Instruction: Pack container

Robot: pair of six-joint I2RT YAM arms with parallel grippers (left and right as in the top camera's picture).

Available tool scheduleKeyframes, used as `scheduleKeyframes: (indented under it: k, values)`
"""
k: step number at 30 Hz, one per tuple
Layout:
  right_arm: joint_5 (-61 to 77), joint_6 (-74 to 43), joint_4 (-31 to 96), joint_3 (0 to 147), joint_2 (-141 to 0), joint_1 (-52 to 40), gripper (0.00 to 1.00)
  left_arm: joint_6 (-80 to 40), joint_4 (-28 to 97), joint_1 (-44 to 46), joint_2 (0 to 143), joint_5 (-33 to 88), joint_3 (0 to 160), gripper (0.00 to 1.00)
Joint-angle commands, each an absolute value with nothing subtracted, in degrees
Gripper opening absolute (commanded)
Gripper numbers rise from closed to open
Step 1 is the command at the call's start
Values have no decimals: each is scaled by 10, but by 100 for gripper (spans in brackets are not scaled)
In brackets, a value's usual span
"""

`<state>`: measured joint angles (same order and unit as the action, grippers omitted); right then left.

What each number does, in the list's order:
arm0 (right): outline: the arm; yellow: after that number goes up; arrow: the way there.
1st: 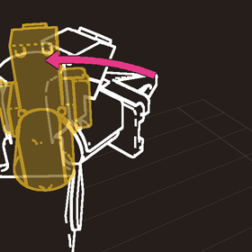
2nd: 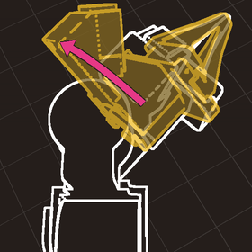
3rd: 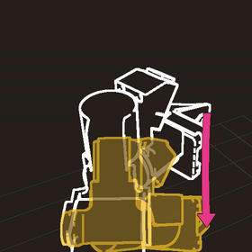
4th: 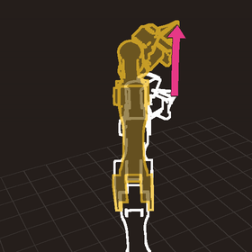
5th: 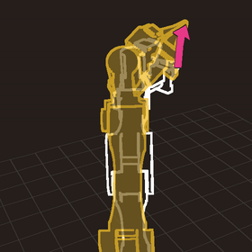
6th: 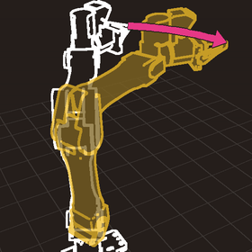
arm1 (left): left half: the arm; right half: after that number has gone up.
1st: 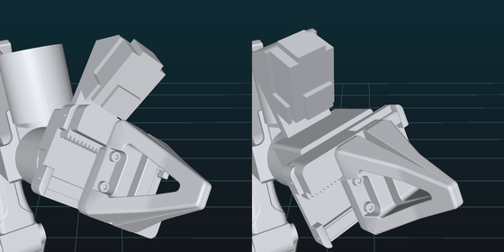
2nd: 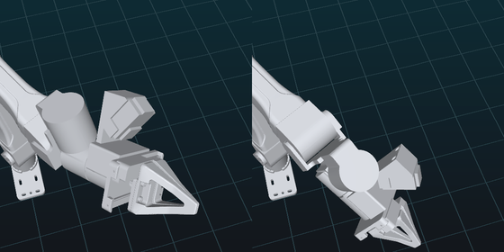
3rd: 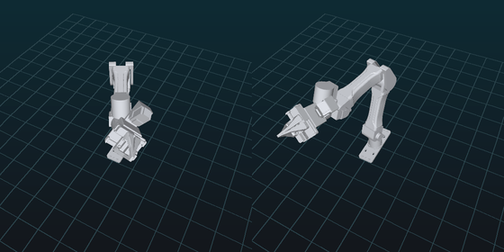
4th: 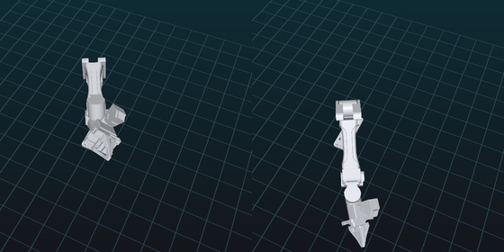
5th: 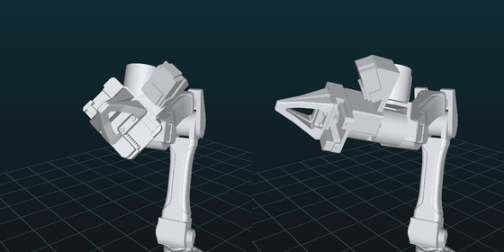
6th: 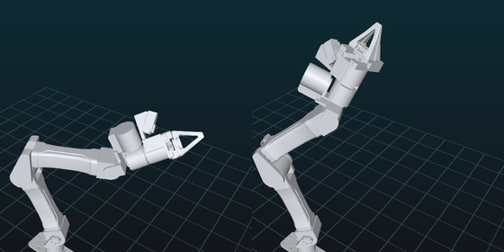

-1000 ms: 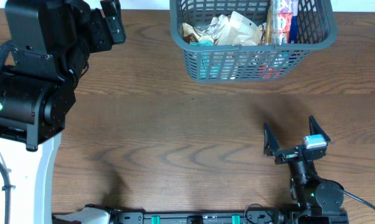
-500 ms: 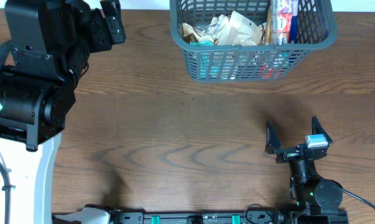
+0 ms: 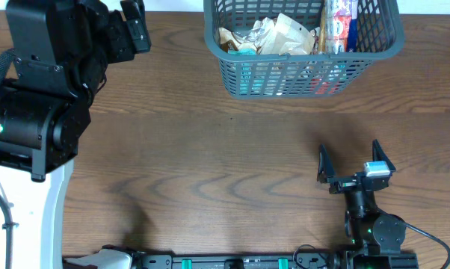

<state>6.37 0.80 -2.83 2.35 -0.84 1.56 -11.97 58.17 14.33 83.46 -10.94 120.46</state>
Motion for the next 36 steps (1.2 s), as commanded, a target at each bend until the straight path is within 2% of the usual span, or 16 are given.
scheduleKeyframes:
  k: [1, 9, 15, 36]
  values:
    - [58, 3, -37, 7, -3, 10, 99, -117, 583, 140, 833, -116, 1206, 99]
    - [42, 3, -32, 3, -3, 10, 99, -117, 583, 140, 833, -116, 1206, 99]
    - [32, 3, 41, 3, -3, 10, 99, -117, 583, 140, 833, -116, 1206, 99]
    - [19, 4, 41, 3, -3, 10, 99, -117, 583, 140, 833, -116, 1206, 99]
